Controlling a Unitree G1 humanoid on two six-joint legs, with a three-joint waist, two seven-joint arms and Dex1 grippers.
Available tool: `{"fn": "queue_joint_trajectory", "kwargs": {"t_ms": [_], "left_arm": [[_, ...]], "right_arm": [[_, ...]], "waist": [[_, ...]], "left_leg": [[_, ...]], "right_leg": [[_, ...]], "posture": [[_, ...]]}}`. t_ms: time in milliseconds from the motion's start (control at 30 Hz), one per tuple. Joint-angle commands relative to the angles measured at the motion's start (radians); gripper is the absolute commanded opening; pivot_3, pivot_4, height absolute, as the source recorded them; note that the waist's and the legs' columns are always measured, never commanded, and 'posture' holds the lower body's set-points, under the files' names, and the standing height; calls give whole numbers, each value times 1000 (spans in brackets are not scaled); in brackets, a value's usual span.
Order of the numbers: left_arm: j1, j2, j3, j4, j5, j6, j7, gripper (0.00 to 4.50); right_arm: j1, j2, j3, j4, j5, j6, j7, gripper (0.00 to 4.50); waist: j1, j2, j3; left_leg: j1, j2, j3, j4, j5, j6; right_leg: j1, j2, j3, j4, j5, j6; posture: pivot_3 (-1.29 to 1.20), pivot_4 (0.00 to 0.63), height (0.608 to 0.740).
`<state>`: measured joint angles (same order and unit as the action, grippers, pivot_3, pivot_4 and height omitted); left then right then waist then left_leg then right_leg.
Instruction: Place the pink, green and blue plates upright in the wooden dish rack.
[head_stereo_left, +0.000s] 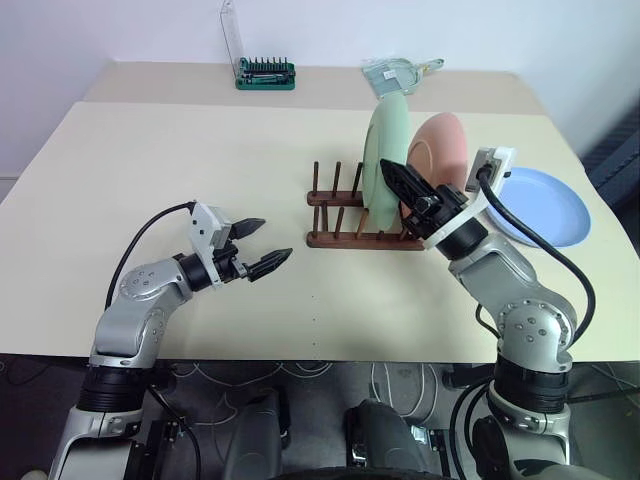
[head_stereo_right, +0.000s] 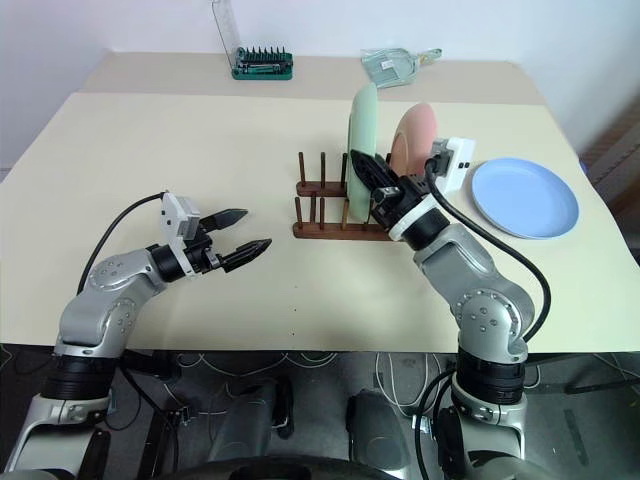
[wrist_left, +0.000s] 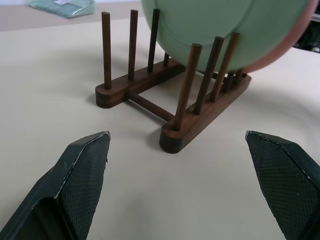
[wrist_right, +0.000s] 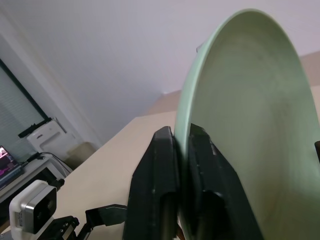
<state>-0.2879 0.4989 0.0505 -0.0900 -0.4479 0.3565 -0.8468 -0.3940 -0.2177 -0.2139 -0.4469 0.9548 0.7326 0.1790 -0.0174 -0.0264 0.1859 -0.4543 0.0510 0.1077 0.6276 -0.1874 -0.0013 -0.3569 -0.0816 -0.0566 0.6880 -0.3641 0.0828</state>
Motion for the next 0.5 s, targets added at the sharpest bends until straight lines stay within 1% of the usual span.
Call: {"fn": "queue_joint_trajectory", "kwargs": {"t_ms": [33, 133, 167, 200, 400, 500], "left_arm": [[-1, -4, 0, -26, -2, -24, -7, 4500], [2, -5, 1, -28, -2, -22, -6, 4500], [3, -5, 1, -28, -3, -22, -7, 4500], [4, -6, 2, -28, -3, -21, -6, 4500], [5, -7, 1, -28, -3, -19, -5, 4500], [6, -8, 2, -26, -2, -20, -7, 4500]], "right_arm": [[-2, -15, -6, -22, 12, -9, -1, 1911], [-6, -23, -1, -22, -2, -12, -5, 3335], [-8, -27, 2, -23, -9, -14, -7, 3970], [-12, -31, 6, -24, -16, -16, -6, 4245], [-31, -75, 19, -40, -51, -17, 5, 4245], [-55, -148, 22, -63, -85, -12, 26, 4245]], "waist": [[0, 0, 0], [0, 0, 0], [0, 0, 0], [0, 0, 0], [0, 0, 0], [1, 0, 0]], "left_leg": [[0, 0, 0, 0, 0, 0], [0, 0, 0, 0, 0, 0], [0, 0, 0, 0, 0, 0], [0, 0, 0, 0, -1, 1], [0, 0, 0, 0, -1, 1], [0, 0, 0, 0, -1, 1]], "right_leg": [[0, 0, 0, 0, 0, 0], [0, 0, 0, 0, 0, 0], [0, 0, 0, 0, 0, 0], [0, 0, 0, 0, 0, 0], [0, 0, 0, 0, 0, 0], [0, 0, 0, 0, 0, 0]], "posture": [[0, 150, 732], [0, 150, 732], [0, 150, 732], [0, 150, 732], [0, 150, 732], [0, 150, 732]]}}
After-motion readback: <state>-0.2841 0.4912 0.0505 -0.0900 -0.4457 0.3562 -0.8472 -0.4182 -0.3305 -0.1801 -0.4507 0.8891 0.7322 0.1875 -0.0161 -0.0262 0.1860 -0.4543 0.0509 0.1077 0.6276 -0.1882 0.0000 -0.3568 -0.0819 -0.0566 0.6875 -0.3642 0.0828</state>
